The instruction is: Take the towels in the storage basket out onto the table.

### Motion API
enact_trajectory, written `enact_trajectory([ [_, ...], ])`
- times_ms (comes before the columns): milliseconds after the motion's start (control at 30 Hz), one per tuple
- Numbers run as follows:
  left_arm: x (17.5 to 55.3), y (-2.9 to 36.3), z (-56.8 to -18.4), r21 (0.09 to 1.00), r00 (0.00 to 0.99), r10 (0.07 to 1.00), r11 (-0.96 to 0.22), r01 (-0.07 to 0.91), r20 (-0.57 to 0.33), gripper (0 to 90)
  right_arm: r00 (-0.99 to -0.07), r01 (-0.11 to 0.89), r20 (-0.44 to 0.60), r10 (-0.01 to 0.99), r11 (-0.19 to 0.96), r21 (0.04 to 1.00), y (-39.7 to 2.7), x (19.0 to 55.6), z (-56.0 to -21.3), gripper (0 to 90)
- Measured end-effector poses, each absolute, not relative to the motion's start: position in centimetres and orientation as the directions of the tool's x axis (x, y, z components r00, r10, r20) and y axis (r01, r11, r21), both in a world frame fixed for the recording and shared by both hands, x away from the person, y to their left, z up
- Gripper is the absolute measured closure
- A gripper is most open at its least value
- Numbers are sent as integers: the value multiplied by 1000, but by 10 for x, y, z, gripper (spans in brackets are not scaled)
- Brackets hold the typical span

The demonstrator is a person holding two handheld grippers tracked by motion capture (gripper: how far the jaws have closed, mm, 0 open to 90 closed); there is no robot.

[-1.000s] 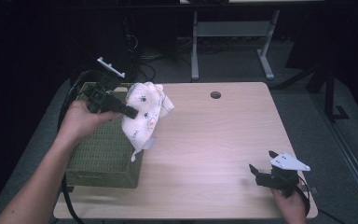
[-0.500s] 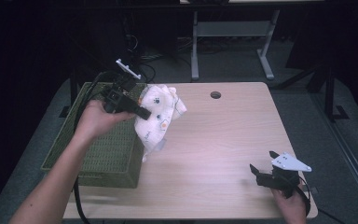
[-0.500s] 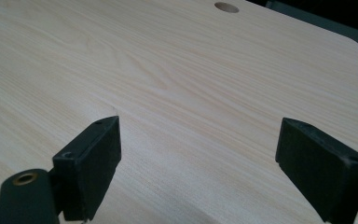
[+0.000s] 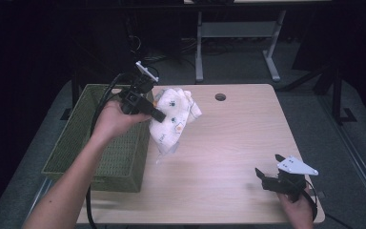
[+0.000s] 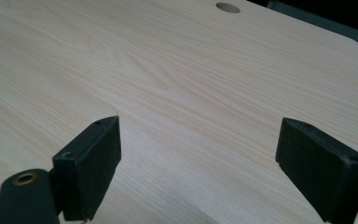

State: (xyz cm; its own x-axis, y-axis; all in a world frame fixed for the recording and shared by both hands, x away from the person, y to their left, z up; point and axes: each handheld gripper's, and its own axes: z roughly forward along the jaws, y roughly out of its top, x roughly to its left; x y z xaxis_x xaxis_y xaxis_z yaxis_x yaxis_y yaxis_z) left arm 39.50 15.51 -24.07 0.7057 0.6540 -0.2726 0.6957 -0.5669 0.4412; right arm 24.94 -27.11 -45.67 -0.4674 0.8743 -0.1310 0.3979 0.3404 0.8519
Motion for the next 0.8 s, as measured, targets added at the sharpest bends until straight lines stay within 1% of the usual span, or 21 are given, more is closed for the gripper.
enact_trajectory([
  [200,402,136,-251,421,710,654,-584,694,-262,770,-470,396,-135,872,345,851,-270,249,-457,137],
  [300,408,123,-263,411,706,653,-585,700,-274,770,-468,393,-136,873,344,853,-271,249,-456,137],
  [433,411,109,-275,399,708,654,-595,698,-266,770,-469,393,-133,873,341,854,-271,249,-456,136],
  [567,414,93,-283,391,716,651,-609,690,-250,769,-468,389,-136,873,342,855,-272,249,-455,137],
  [800,419,72,-293,386,719,647,-613,689,-256,767,-469,390,-134,873,341,855,-272,249,-455,137],
])
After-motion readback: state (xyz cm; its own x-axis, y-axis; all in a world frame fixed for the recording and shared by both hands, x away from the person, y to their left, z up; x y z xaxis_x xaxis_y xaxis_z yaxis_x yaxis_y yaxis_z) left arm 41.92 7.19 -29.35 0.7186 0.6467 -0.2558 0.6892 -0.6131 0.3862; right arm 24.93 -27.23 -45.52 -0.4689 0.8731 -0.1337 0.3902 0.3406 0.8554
